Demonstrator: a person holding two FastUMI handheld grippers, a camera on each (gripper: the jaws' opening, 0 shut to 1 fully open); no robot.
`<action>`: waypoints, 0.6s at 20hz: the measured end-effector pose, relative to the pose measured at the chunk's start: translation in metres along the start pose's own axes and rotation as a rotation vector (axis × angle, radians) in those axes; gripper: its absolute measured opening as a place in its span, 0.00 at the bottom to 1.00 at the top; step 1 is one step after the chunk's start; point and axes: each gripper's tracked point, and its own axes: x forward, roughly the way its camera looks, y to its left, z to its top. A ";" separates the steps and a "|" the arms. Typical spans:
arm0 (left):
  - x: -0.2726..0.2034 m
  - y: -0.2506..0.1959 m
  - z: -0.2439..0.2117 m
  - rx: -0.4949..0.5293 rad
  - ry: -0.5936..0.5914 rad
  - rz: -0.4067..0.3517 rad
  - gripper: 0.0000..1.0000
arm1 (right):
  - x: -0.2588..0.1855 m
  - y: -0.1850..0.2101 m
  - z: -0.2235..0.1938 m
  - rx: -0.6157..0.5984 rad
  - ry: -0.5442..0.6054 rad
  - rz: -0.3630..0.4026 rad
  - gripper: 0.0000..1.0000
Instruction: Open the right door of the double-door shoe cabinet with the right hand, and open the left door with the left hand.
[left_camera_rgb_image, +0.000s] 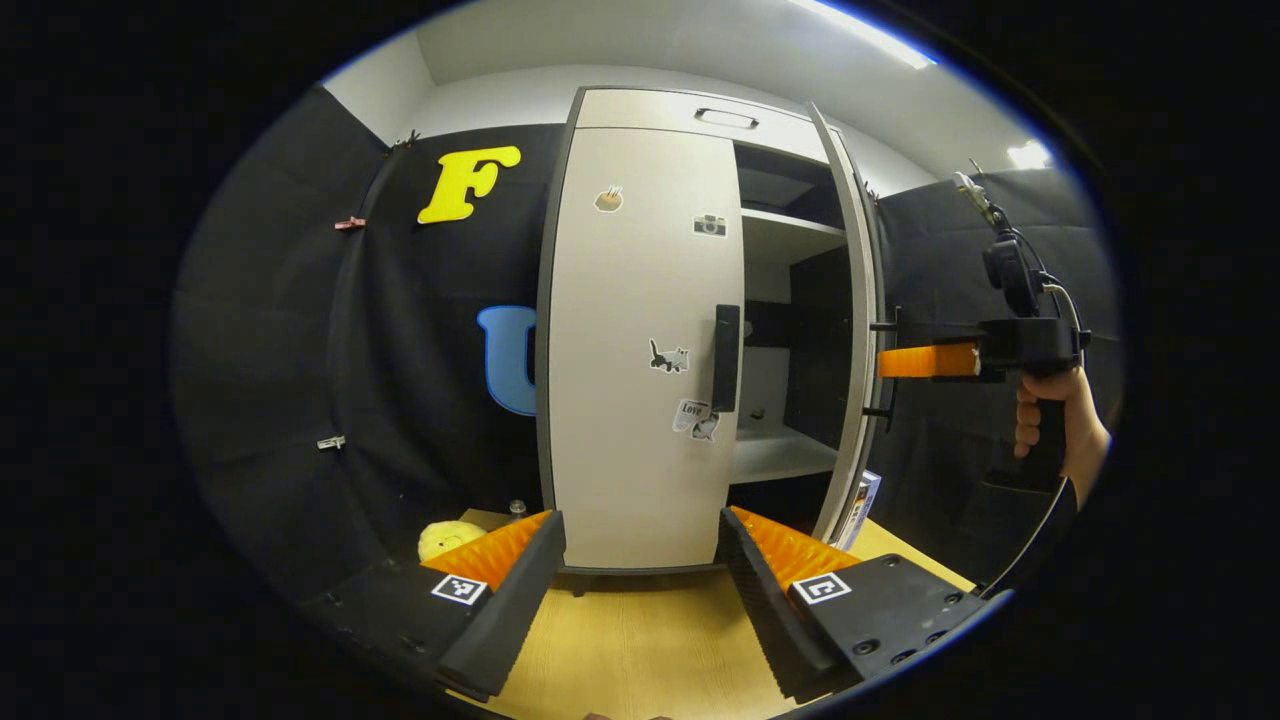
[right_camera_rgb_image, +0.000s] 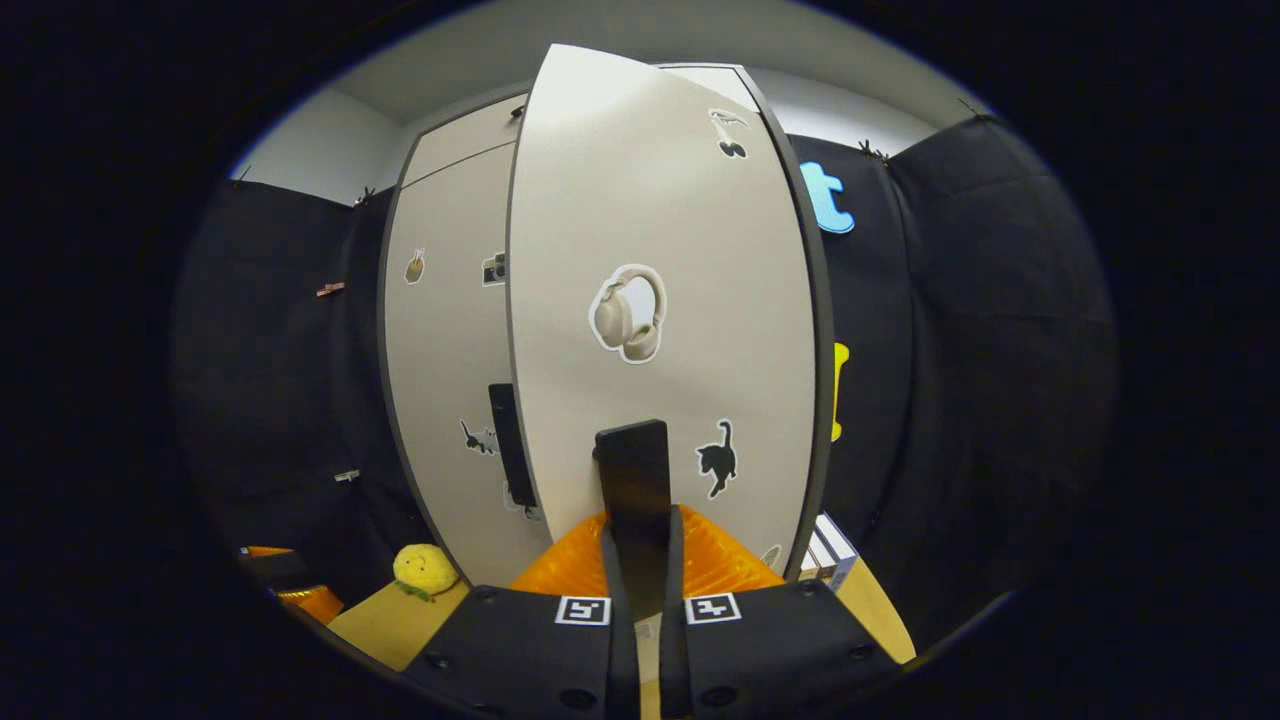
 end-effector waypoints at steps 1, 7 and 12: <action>-0.001 -0.003 -0.001 -0.002 0.002 -0.002 0.95 | -0.001 -0.002 0.001 -0.002 0.003 -0.005 0.12; -0.003 -0.005 0.001 -0.002 0.005 0.009 0.95 | -0.012 -0.018 0.002 -0.010 0.016 -0.039 0.12; 0.000 -0.013 -0.001 -0.009 0.013 0.007 0.95 | -0.021 -0.036 0.004 -0.008 0.021 -0.079 0.11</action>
